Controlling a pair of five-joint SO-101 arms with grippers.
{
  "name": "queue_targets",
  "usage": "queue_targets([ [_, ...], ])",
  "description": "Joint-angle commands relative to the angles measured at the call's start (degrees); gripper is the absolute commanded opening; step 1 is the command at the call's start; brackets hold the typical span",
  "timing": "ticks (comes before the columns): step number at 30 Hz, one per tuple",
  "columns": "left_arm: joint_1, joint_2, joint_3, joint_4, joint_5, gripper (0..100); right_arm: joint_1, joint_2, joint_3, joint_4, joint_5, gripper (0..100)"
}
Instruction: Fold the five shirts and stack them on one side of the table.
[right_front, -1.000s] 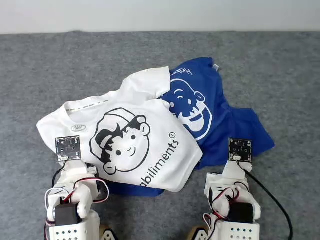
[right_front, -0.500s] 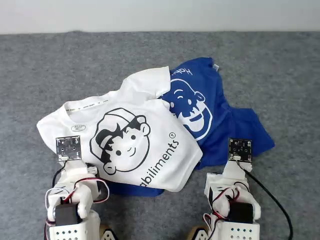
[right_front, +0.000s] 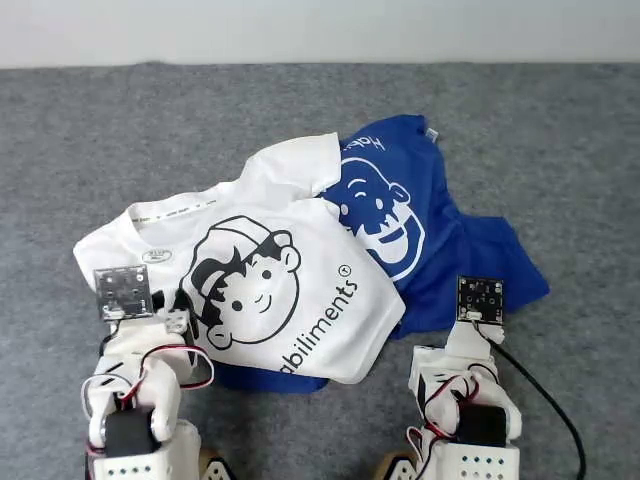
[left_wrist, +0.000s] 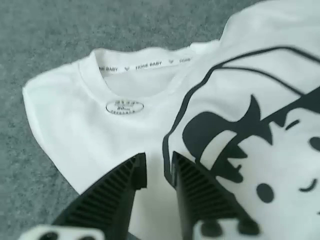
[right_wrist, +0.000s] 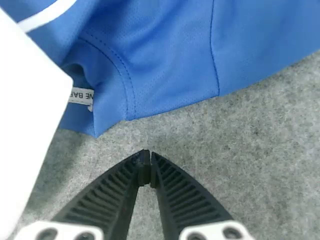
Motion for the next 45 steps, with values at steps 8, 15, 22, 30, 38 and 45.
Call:
queue_targets([
  [8, 4.92, -0.26, -16.57, 6.15, 0.62, 11, -0.31, -0.22, 0.88, 0.22, 0.62, 0.9],
  [15, 8.18, 0.00, -18.95, 7.38, 0.35, 10, -0.31, -0.22, 0.88, 0.22, 0.62, 0.9],
  [22, 8.18, 16.62, -29.58, 7.38, 0.35, 10, -0.31, -0.22, 0.88, 0.22, 0.62, 0.9],
  [30, 9.23, 47.56, -57.63, 10.20, 0.44, 10, -0.31, -0.22, 0.88, 0.22, 0.62, 0.9],
  [38, 24.35, 68.66, -78.02, 23.12, -1.32, 11, -0.31, -0.22, 0.88, 0.22, 0.62, 0.9],
  [45, 27.87, 84.04, -89.36, 23.74, -16.97, 11, -0.31, -0.22, 0.88, 0.22, 0.62, 0.9],
])
